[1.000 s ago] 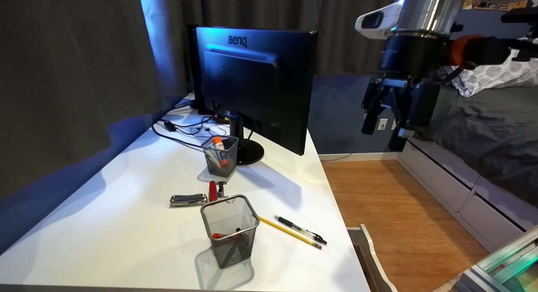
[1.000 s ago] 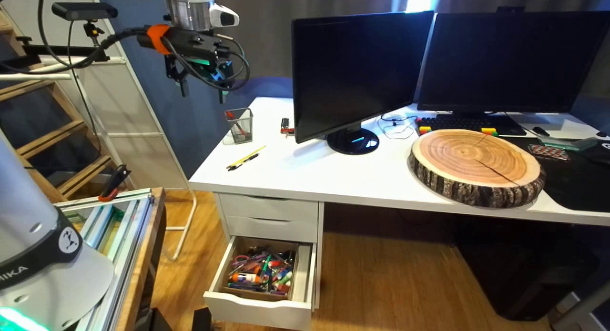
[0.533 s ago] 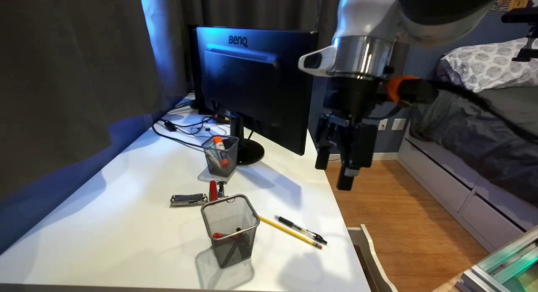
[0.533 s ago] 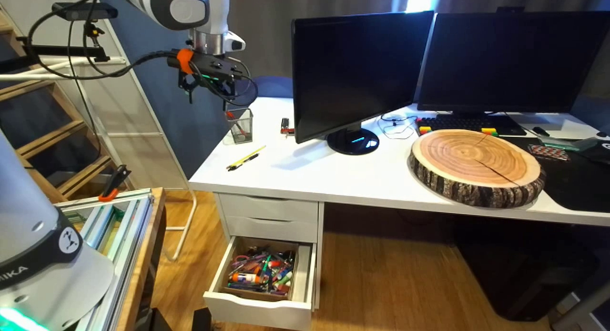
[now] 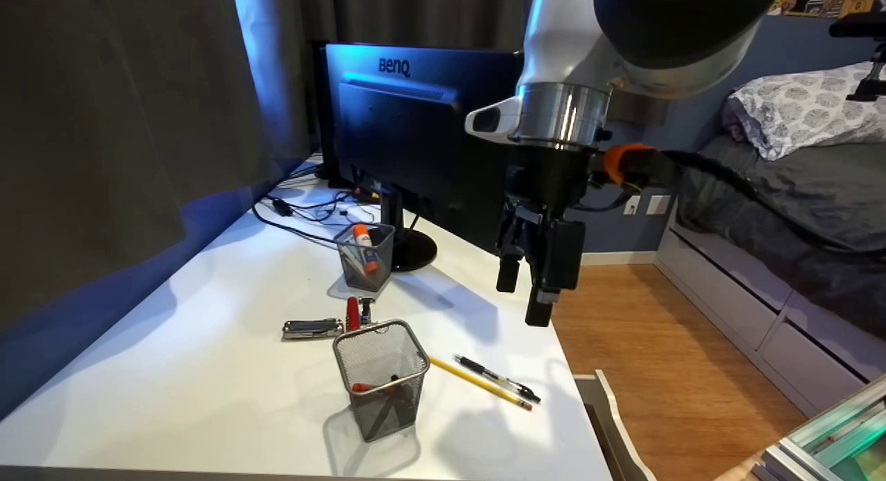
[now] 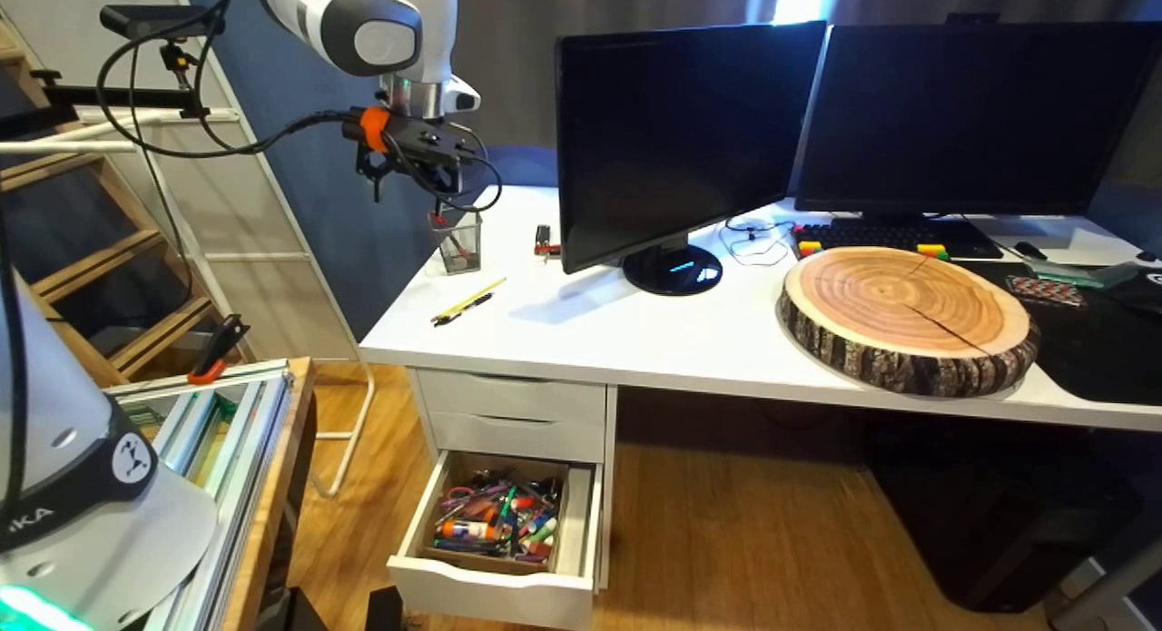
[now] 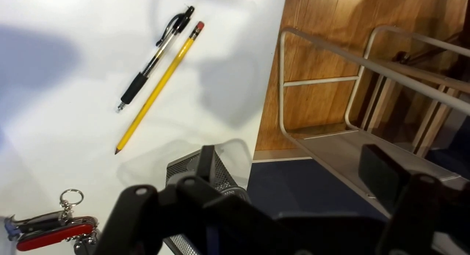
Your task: Pick up the yellow pencil and put it in the gray pencil holder
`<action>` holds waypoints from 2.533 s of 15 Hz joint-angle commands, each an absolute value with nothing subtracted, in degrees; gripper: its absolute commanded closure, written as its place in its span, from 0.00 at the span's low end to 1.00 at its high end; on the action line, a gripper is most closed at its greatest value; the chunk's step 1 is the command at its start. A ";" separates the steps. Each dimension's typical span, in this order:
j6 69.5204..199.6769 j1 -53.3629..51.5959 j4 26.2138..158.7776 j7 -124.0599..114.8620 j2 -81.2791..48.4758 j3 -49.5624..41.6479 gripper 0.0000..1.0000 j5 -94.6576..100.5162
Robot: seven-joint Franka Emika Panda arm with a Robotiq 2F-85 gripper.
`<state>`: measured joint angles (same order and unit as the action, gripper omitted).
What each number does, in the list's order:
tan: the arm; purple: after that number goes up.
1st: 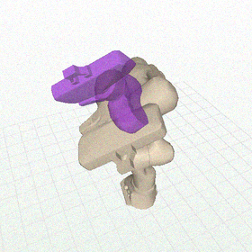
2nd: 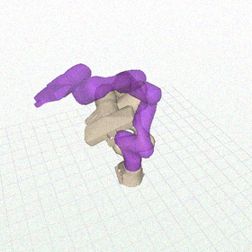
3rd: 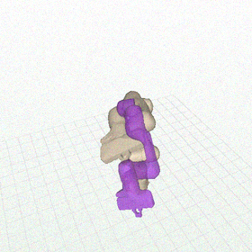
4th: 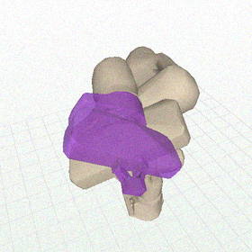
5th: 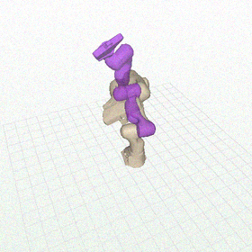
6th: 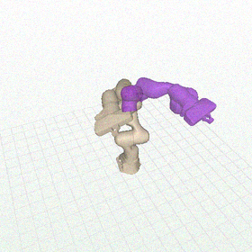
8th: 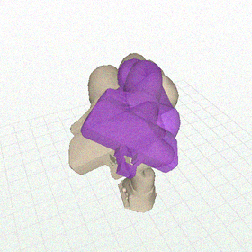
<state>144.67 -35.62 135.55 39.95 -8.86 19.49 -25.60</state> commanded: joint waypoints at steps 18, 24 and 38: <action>166.79 -37.40 124.78 10.14 -32.55 15.34 0.00 11.75; 167.14 -44.26 119.71 4.37 -37.83 9.29 0.00 14.39; 166.57 -48.27 116.19 2.23 -41.33 4.21 0.48 13.95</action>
<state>167.15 -47.63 117.68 4.41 -40.24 4.78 12.49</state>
